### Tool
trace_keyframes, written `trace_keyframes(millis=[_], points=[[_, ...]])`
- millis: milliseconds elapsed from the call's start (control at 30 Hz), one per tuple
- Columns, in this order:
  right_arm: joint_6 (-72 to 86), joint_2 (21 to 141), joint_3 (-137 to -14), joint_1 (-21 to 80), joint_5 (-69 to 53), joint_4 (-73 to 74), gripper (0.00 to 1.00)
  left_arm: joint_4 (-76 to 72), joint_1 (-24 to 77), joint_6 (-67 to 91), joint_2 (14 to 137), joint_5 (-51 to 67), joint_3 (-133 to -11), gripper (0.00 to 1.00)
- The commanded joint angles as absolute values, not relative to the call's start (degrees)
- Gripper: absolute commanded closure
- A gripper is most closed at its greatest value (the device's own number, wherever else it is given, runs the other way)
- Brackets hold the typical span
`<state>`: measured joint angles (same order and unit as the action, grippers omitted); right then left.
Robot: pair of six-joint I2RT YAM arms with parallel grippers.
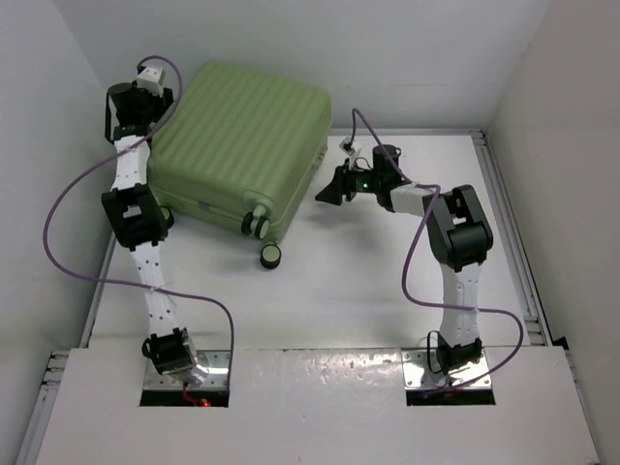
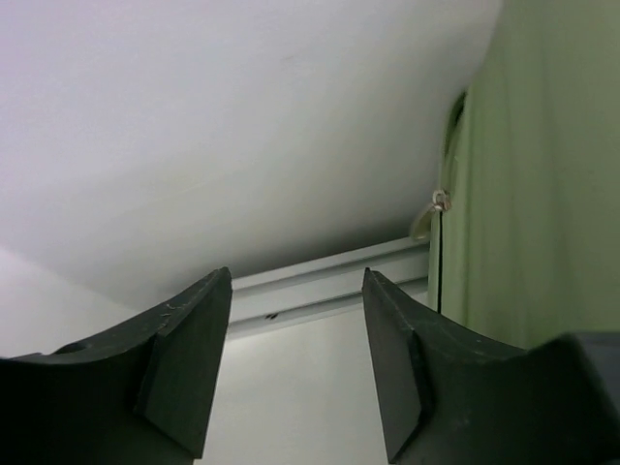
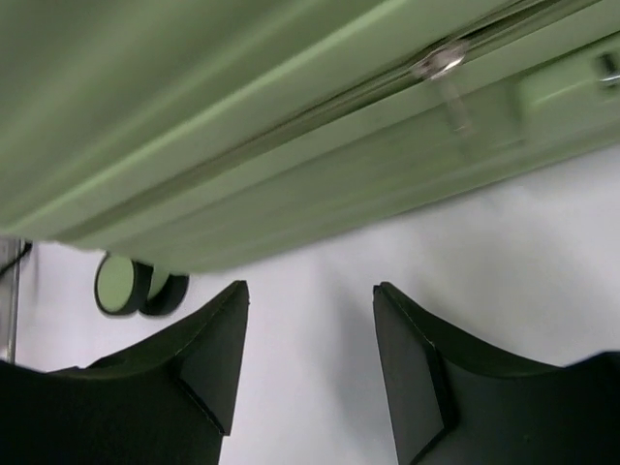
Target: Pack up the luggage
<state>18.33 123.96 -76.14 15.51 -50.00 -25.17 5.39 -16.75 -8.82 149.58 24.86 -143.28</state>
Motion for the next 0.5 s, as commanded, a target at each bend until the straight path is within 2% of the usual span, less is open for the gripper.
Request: trace_keyframes(millis=[0, 233, 333, 367, 400, 433, 467], points=[[10.4, 118.3, -71.3, 16.6, -54.8, -29.5, 0.45, 12.5, -1.0, -15.0, 155.7, 44.6, -136.9, 0.38], [1.1, 108.0, -58.5, 16.9, -55.2, -29.6, 0.44, 14.0, 6.2, -16.8, 154.5, 52.2, -135.0, 0.40], [1.1, 102.9, -52.2, 17.4, -52.5, -33.9, 0.42, 15.5, 8.3, -18.5, 152.9, 53.5, -132.1, 0.40], [1.8, 100.8, -49.5, 17.8, -51.6, -34.9, 0.42, 15.5, 9.6, -18.5, 152.3, 52.2, -131.2, 0.31], [1.8, 99.0, -48.3, 18.2, -50.0, -35.7, 0.42, 14.2, 9.6, -17.8, 151.7, 51.0, -130.2, 0.27], [1.1, 98.2, -45.3, 18.9, -48.4, -37.4, 0.42, 8.0, 9.6, -10.7, 150.0, 48.5, -127.8, 0.19], [1.0, 95.5, -44.7, 20.3, -45.8, -37.6, 0.41, 4.9, 9.6, -7.8, 149.1, 44.1, -126.9, 0.16]])
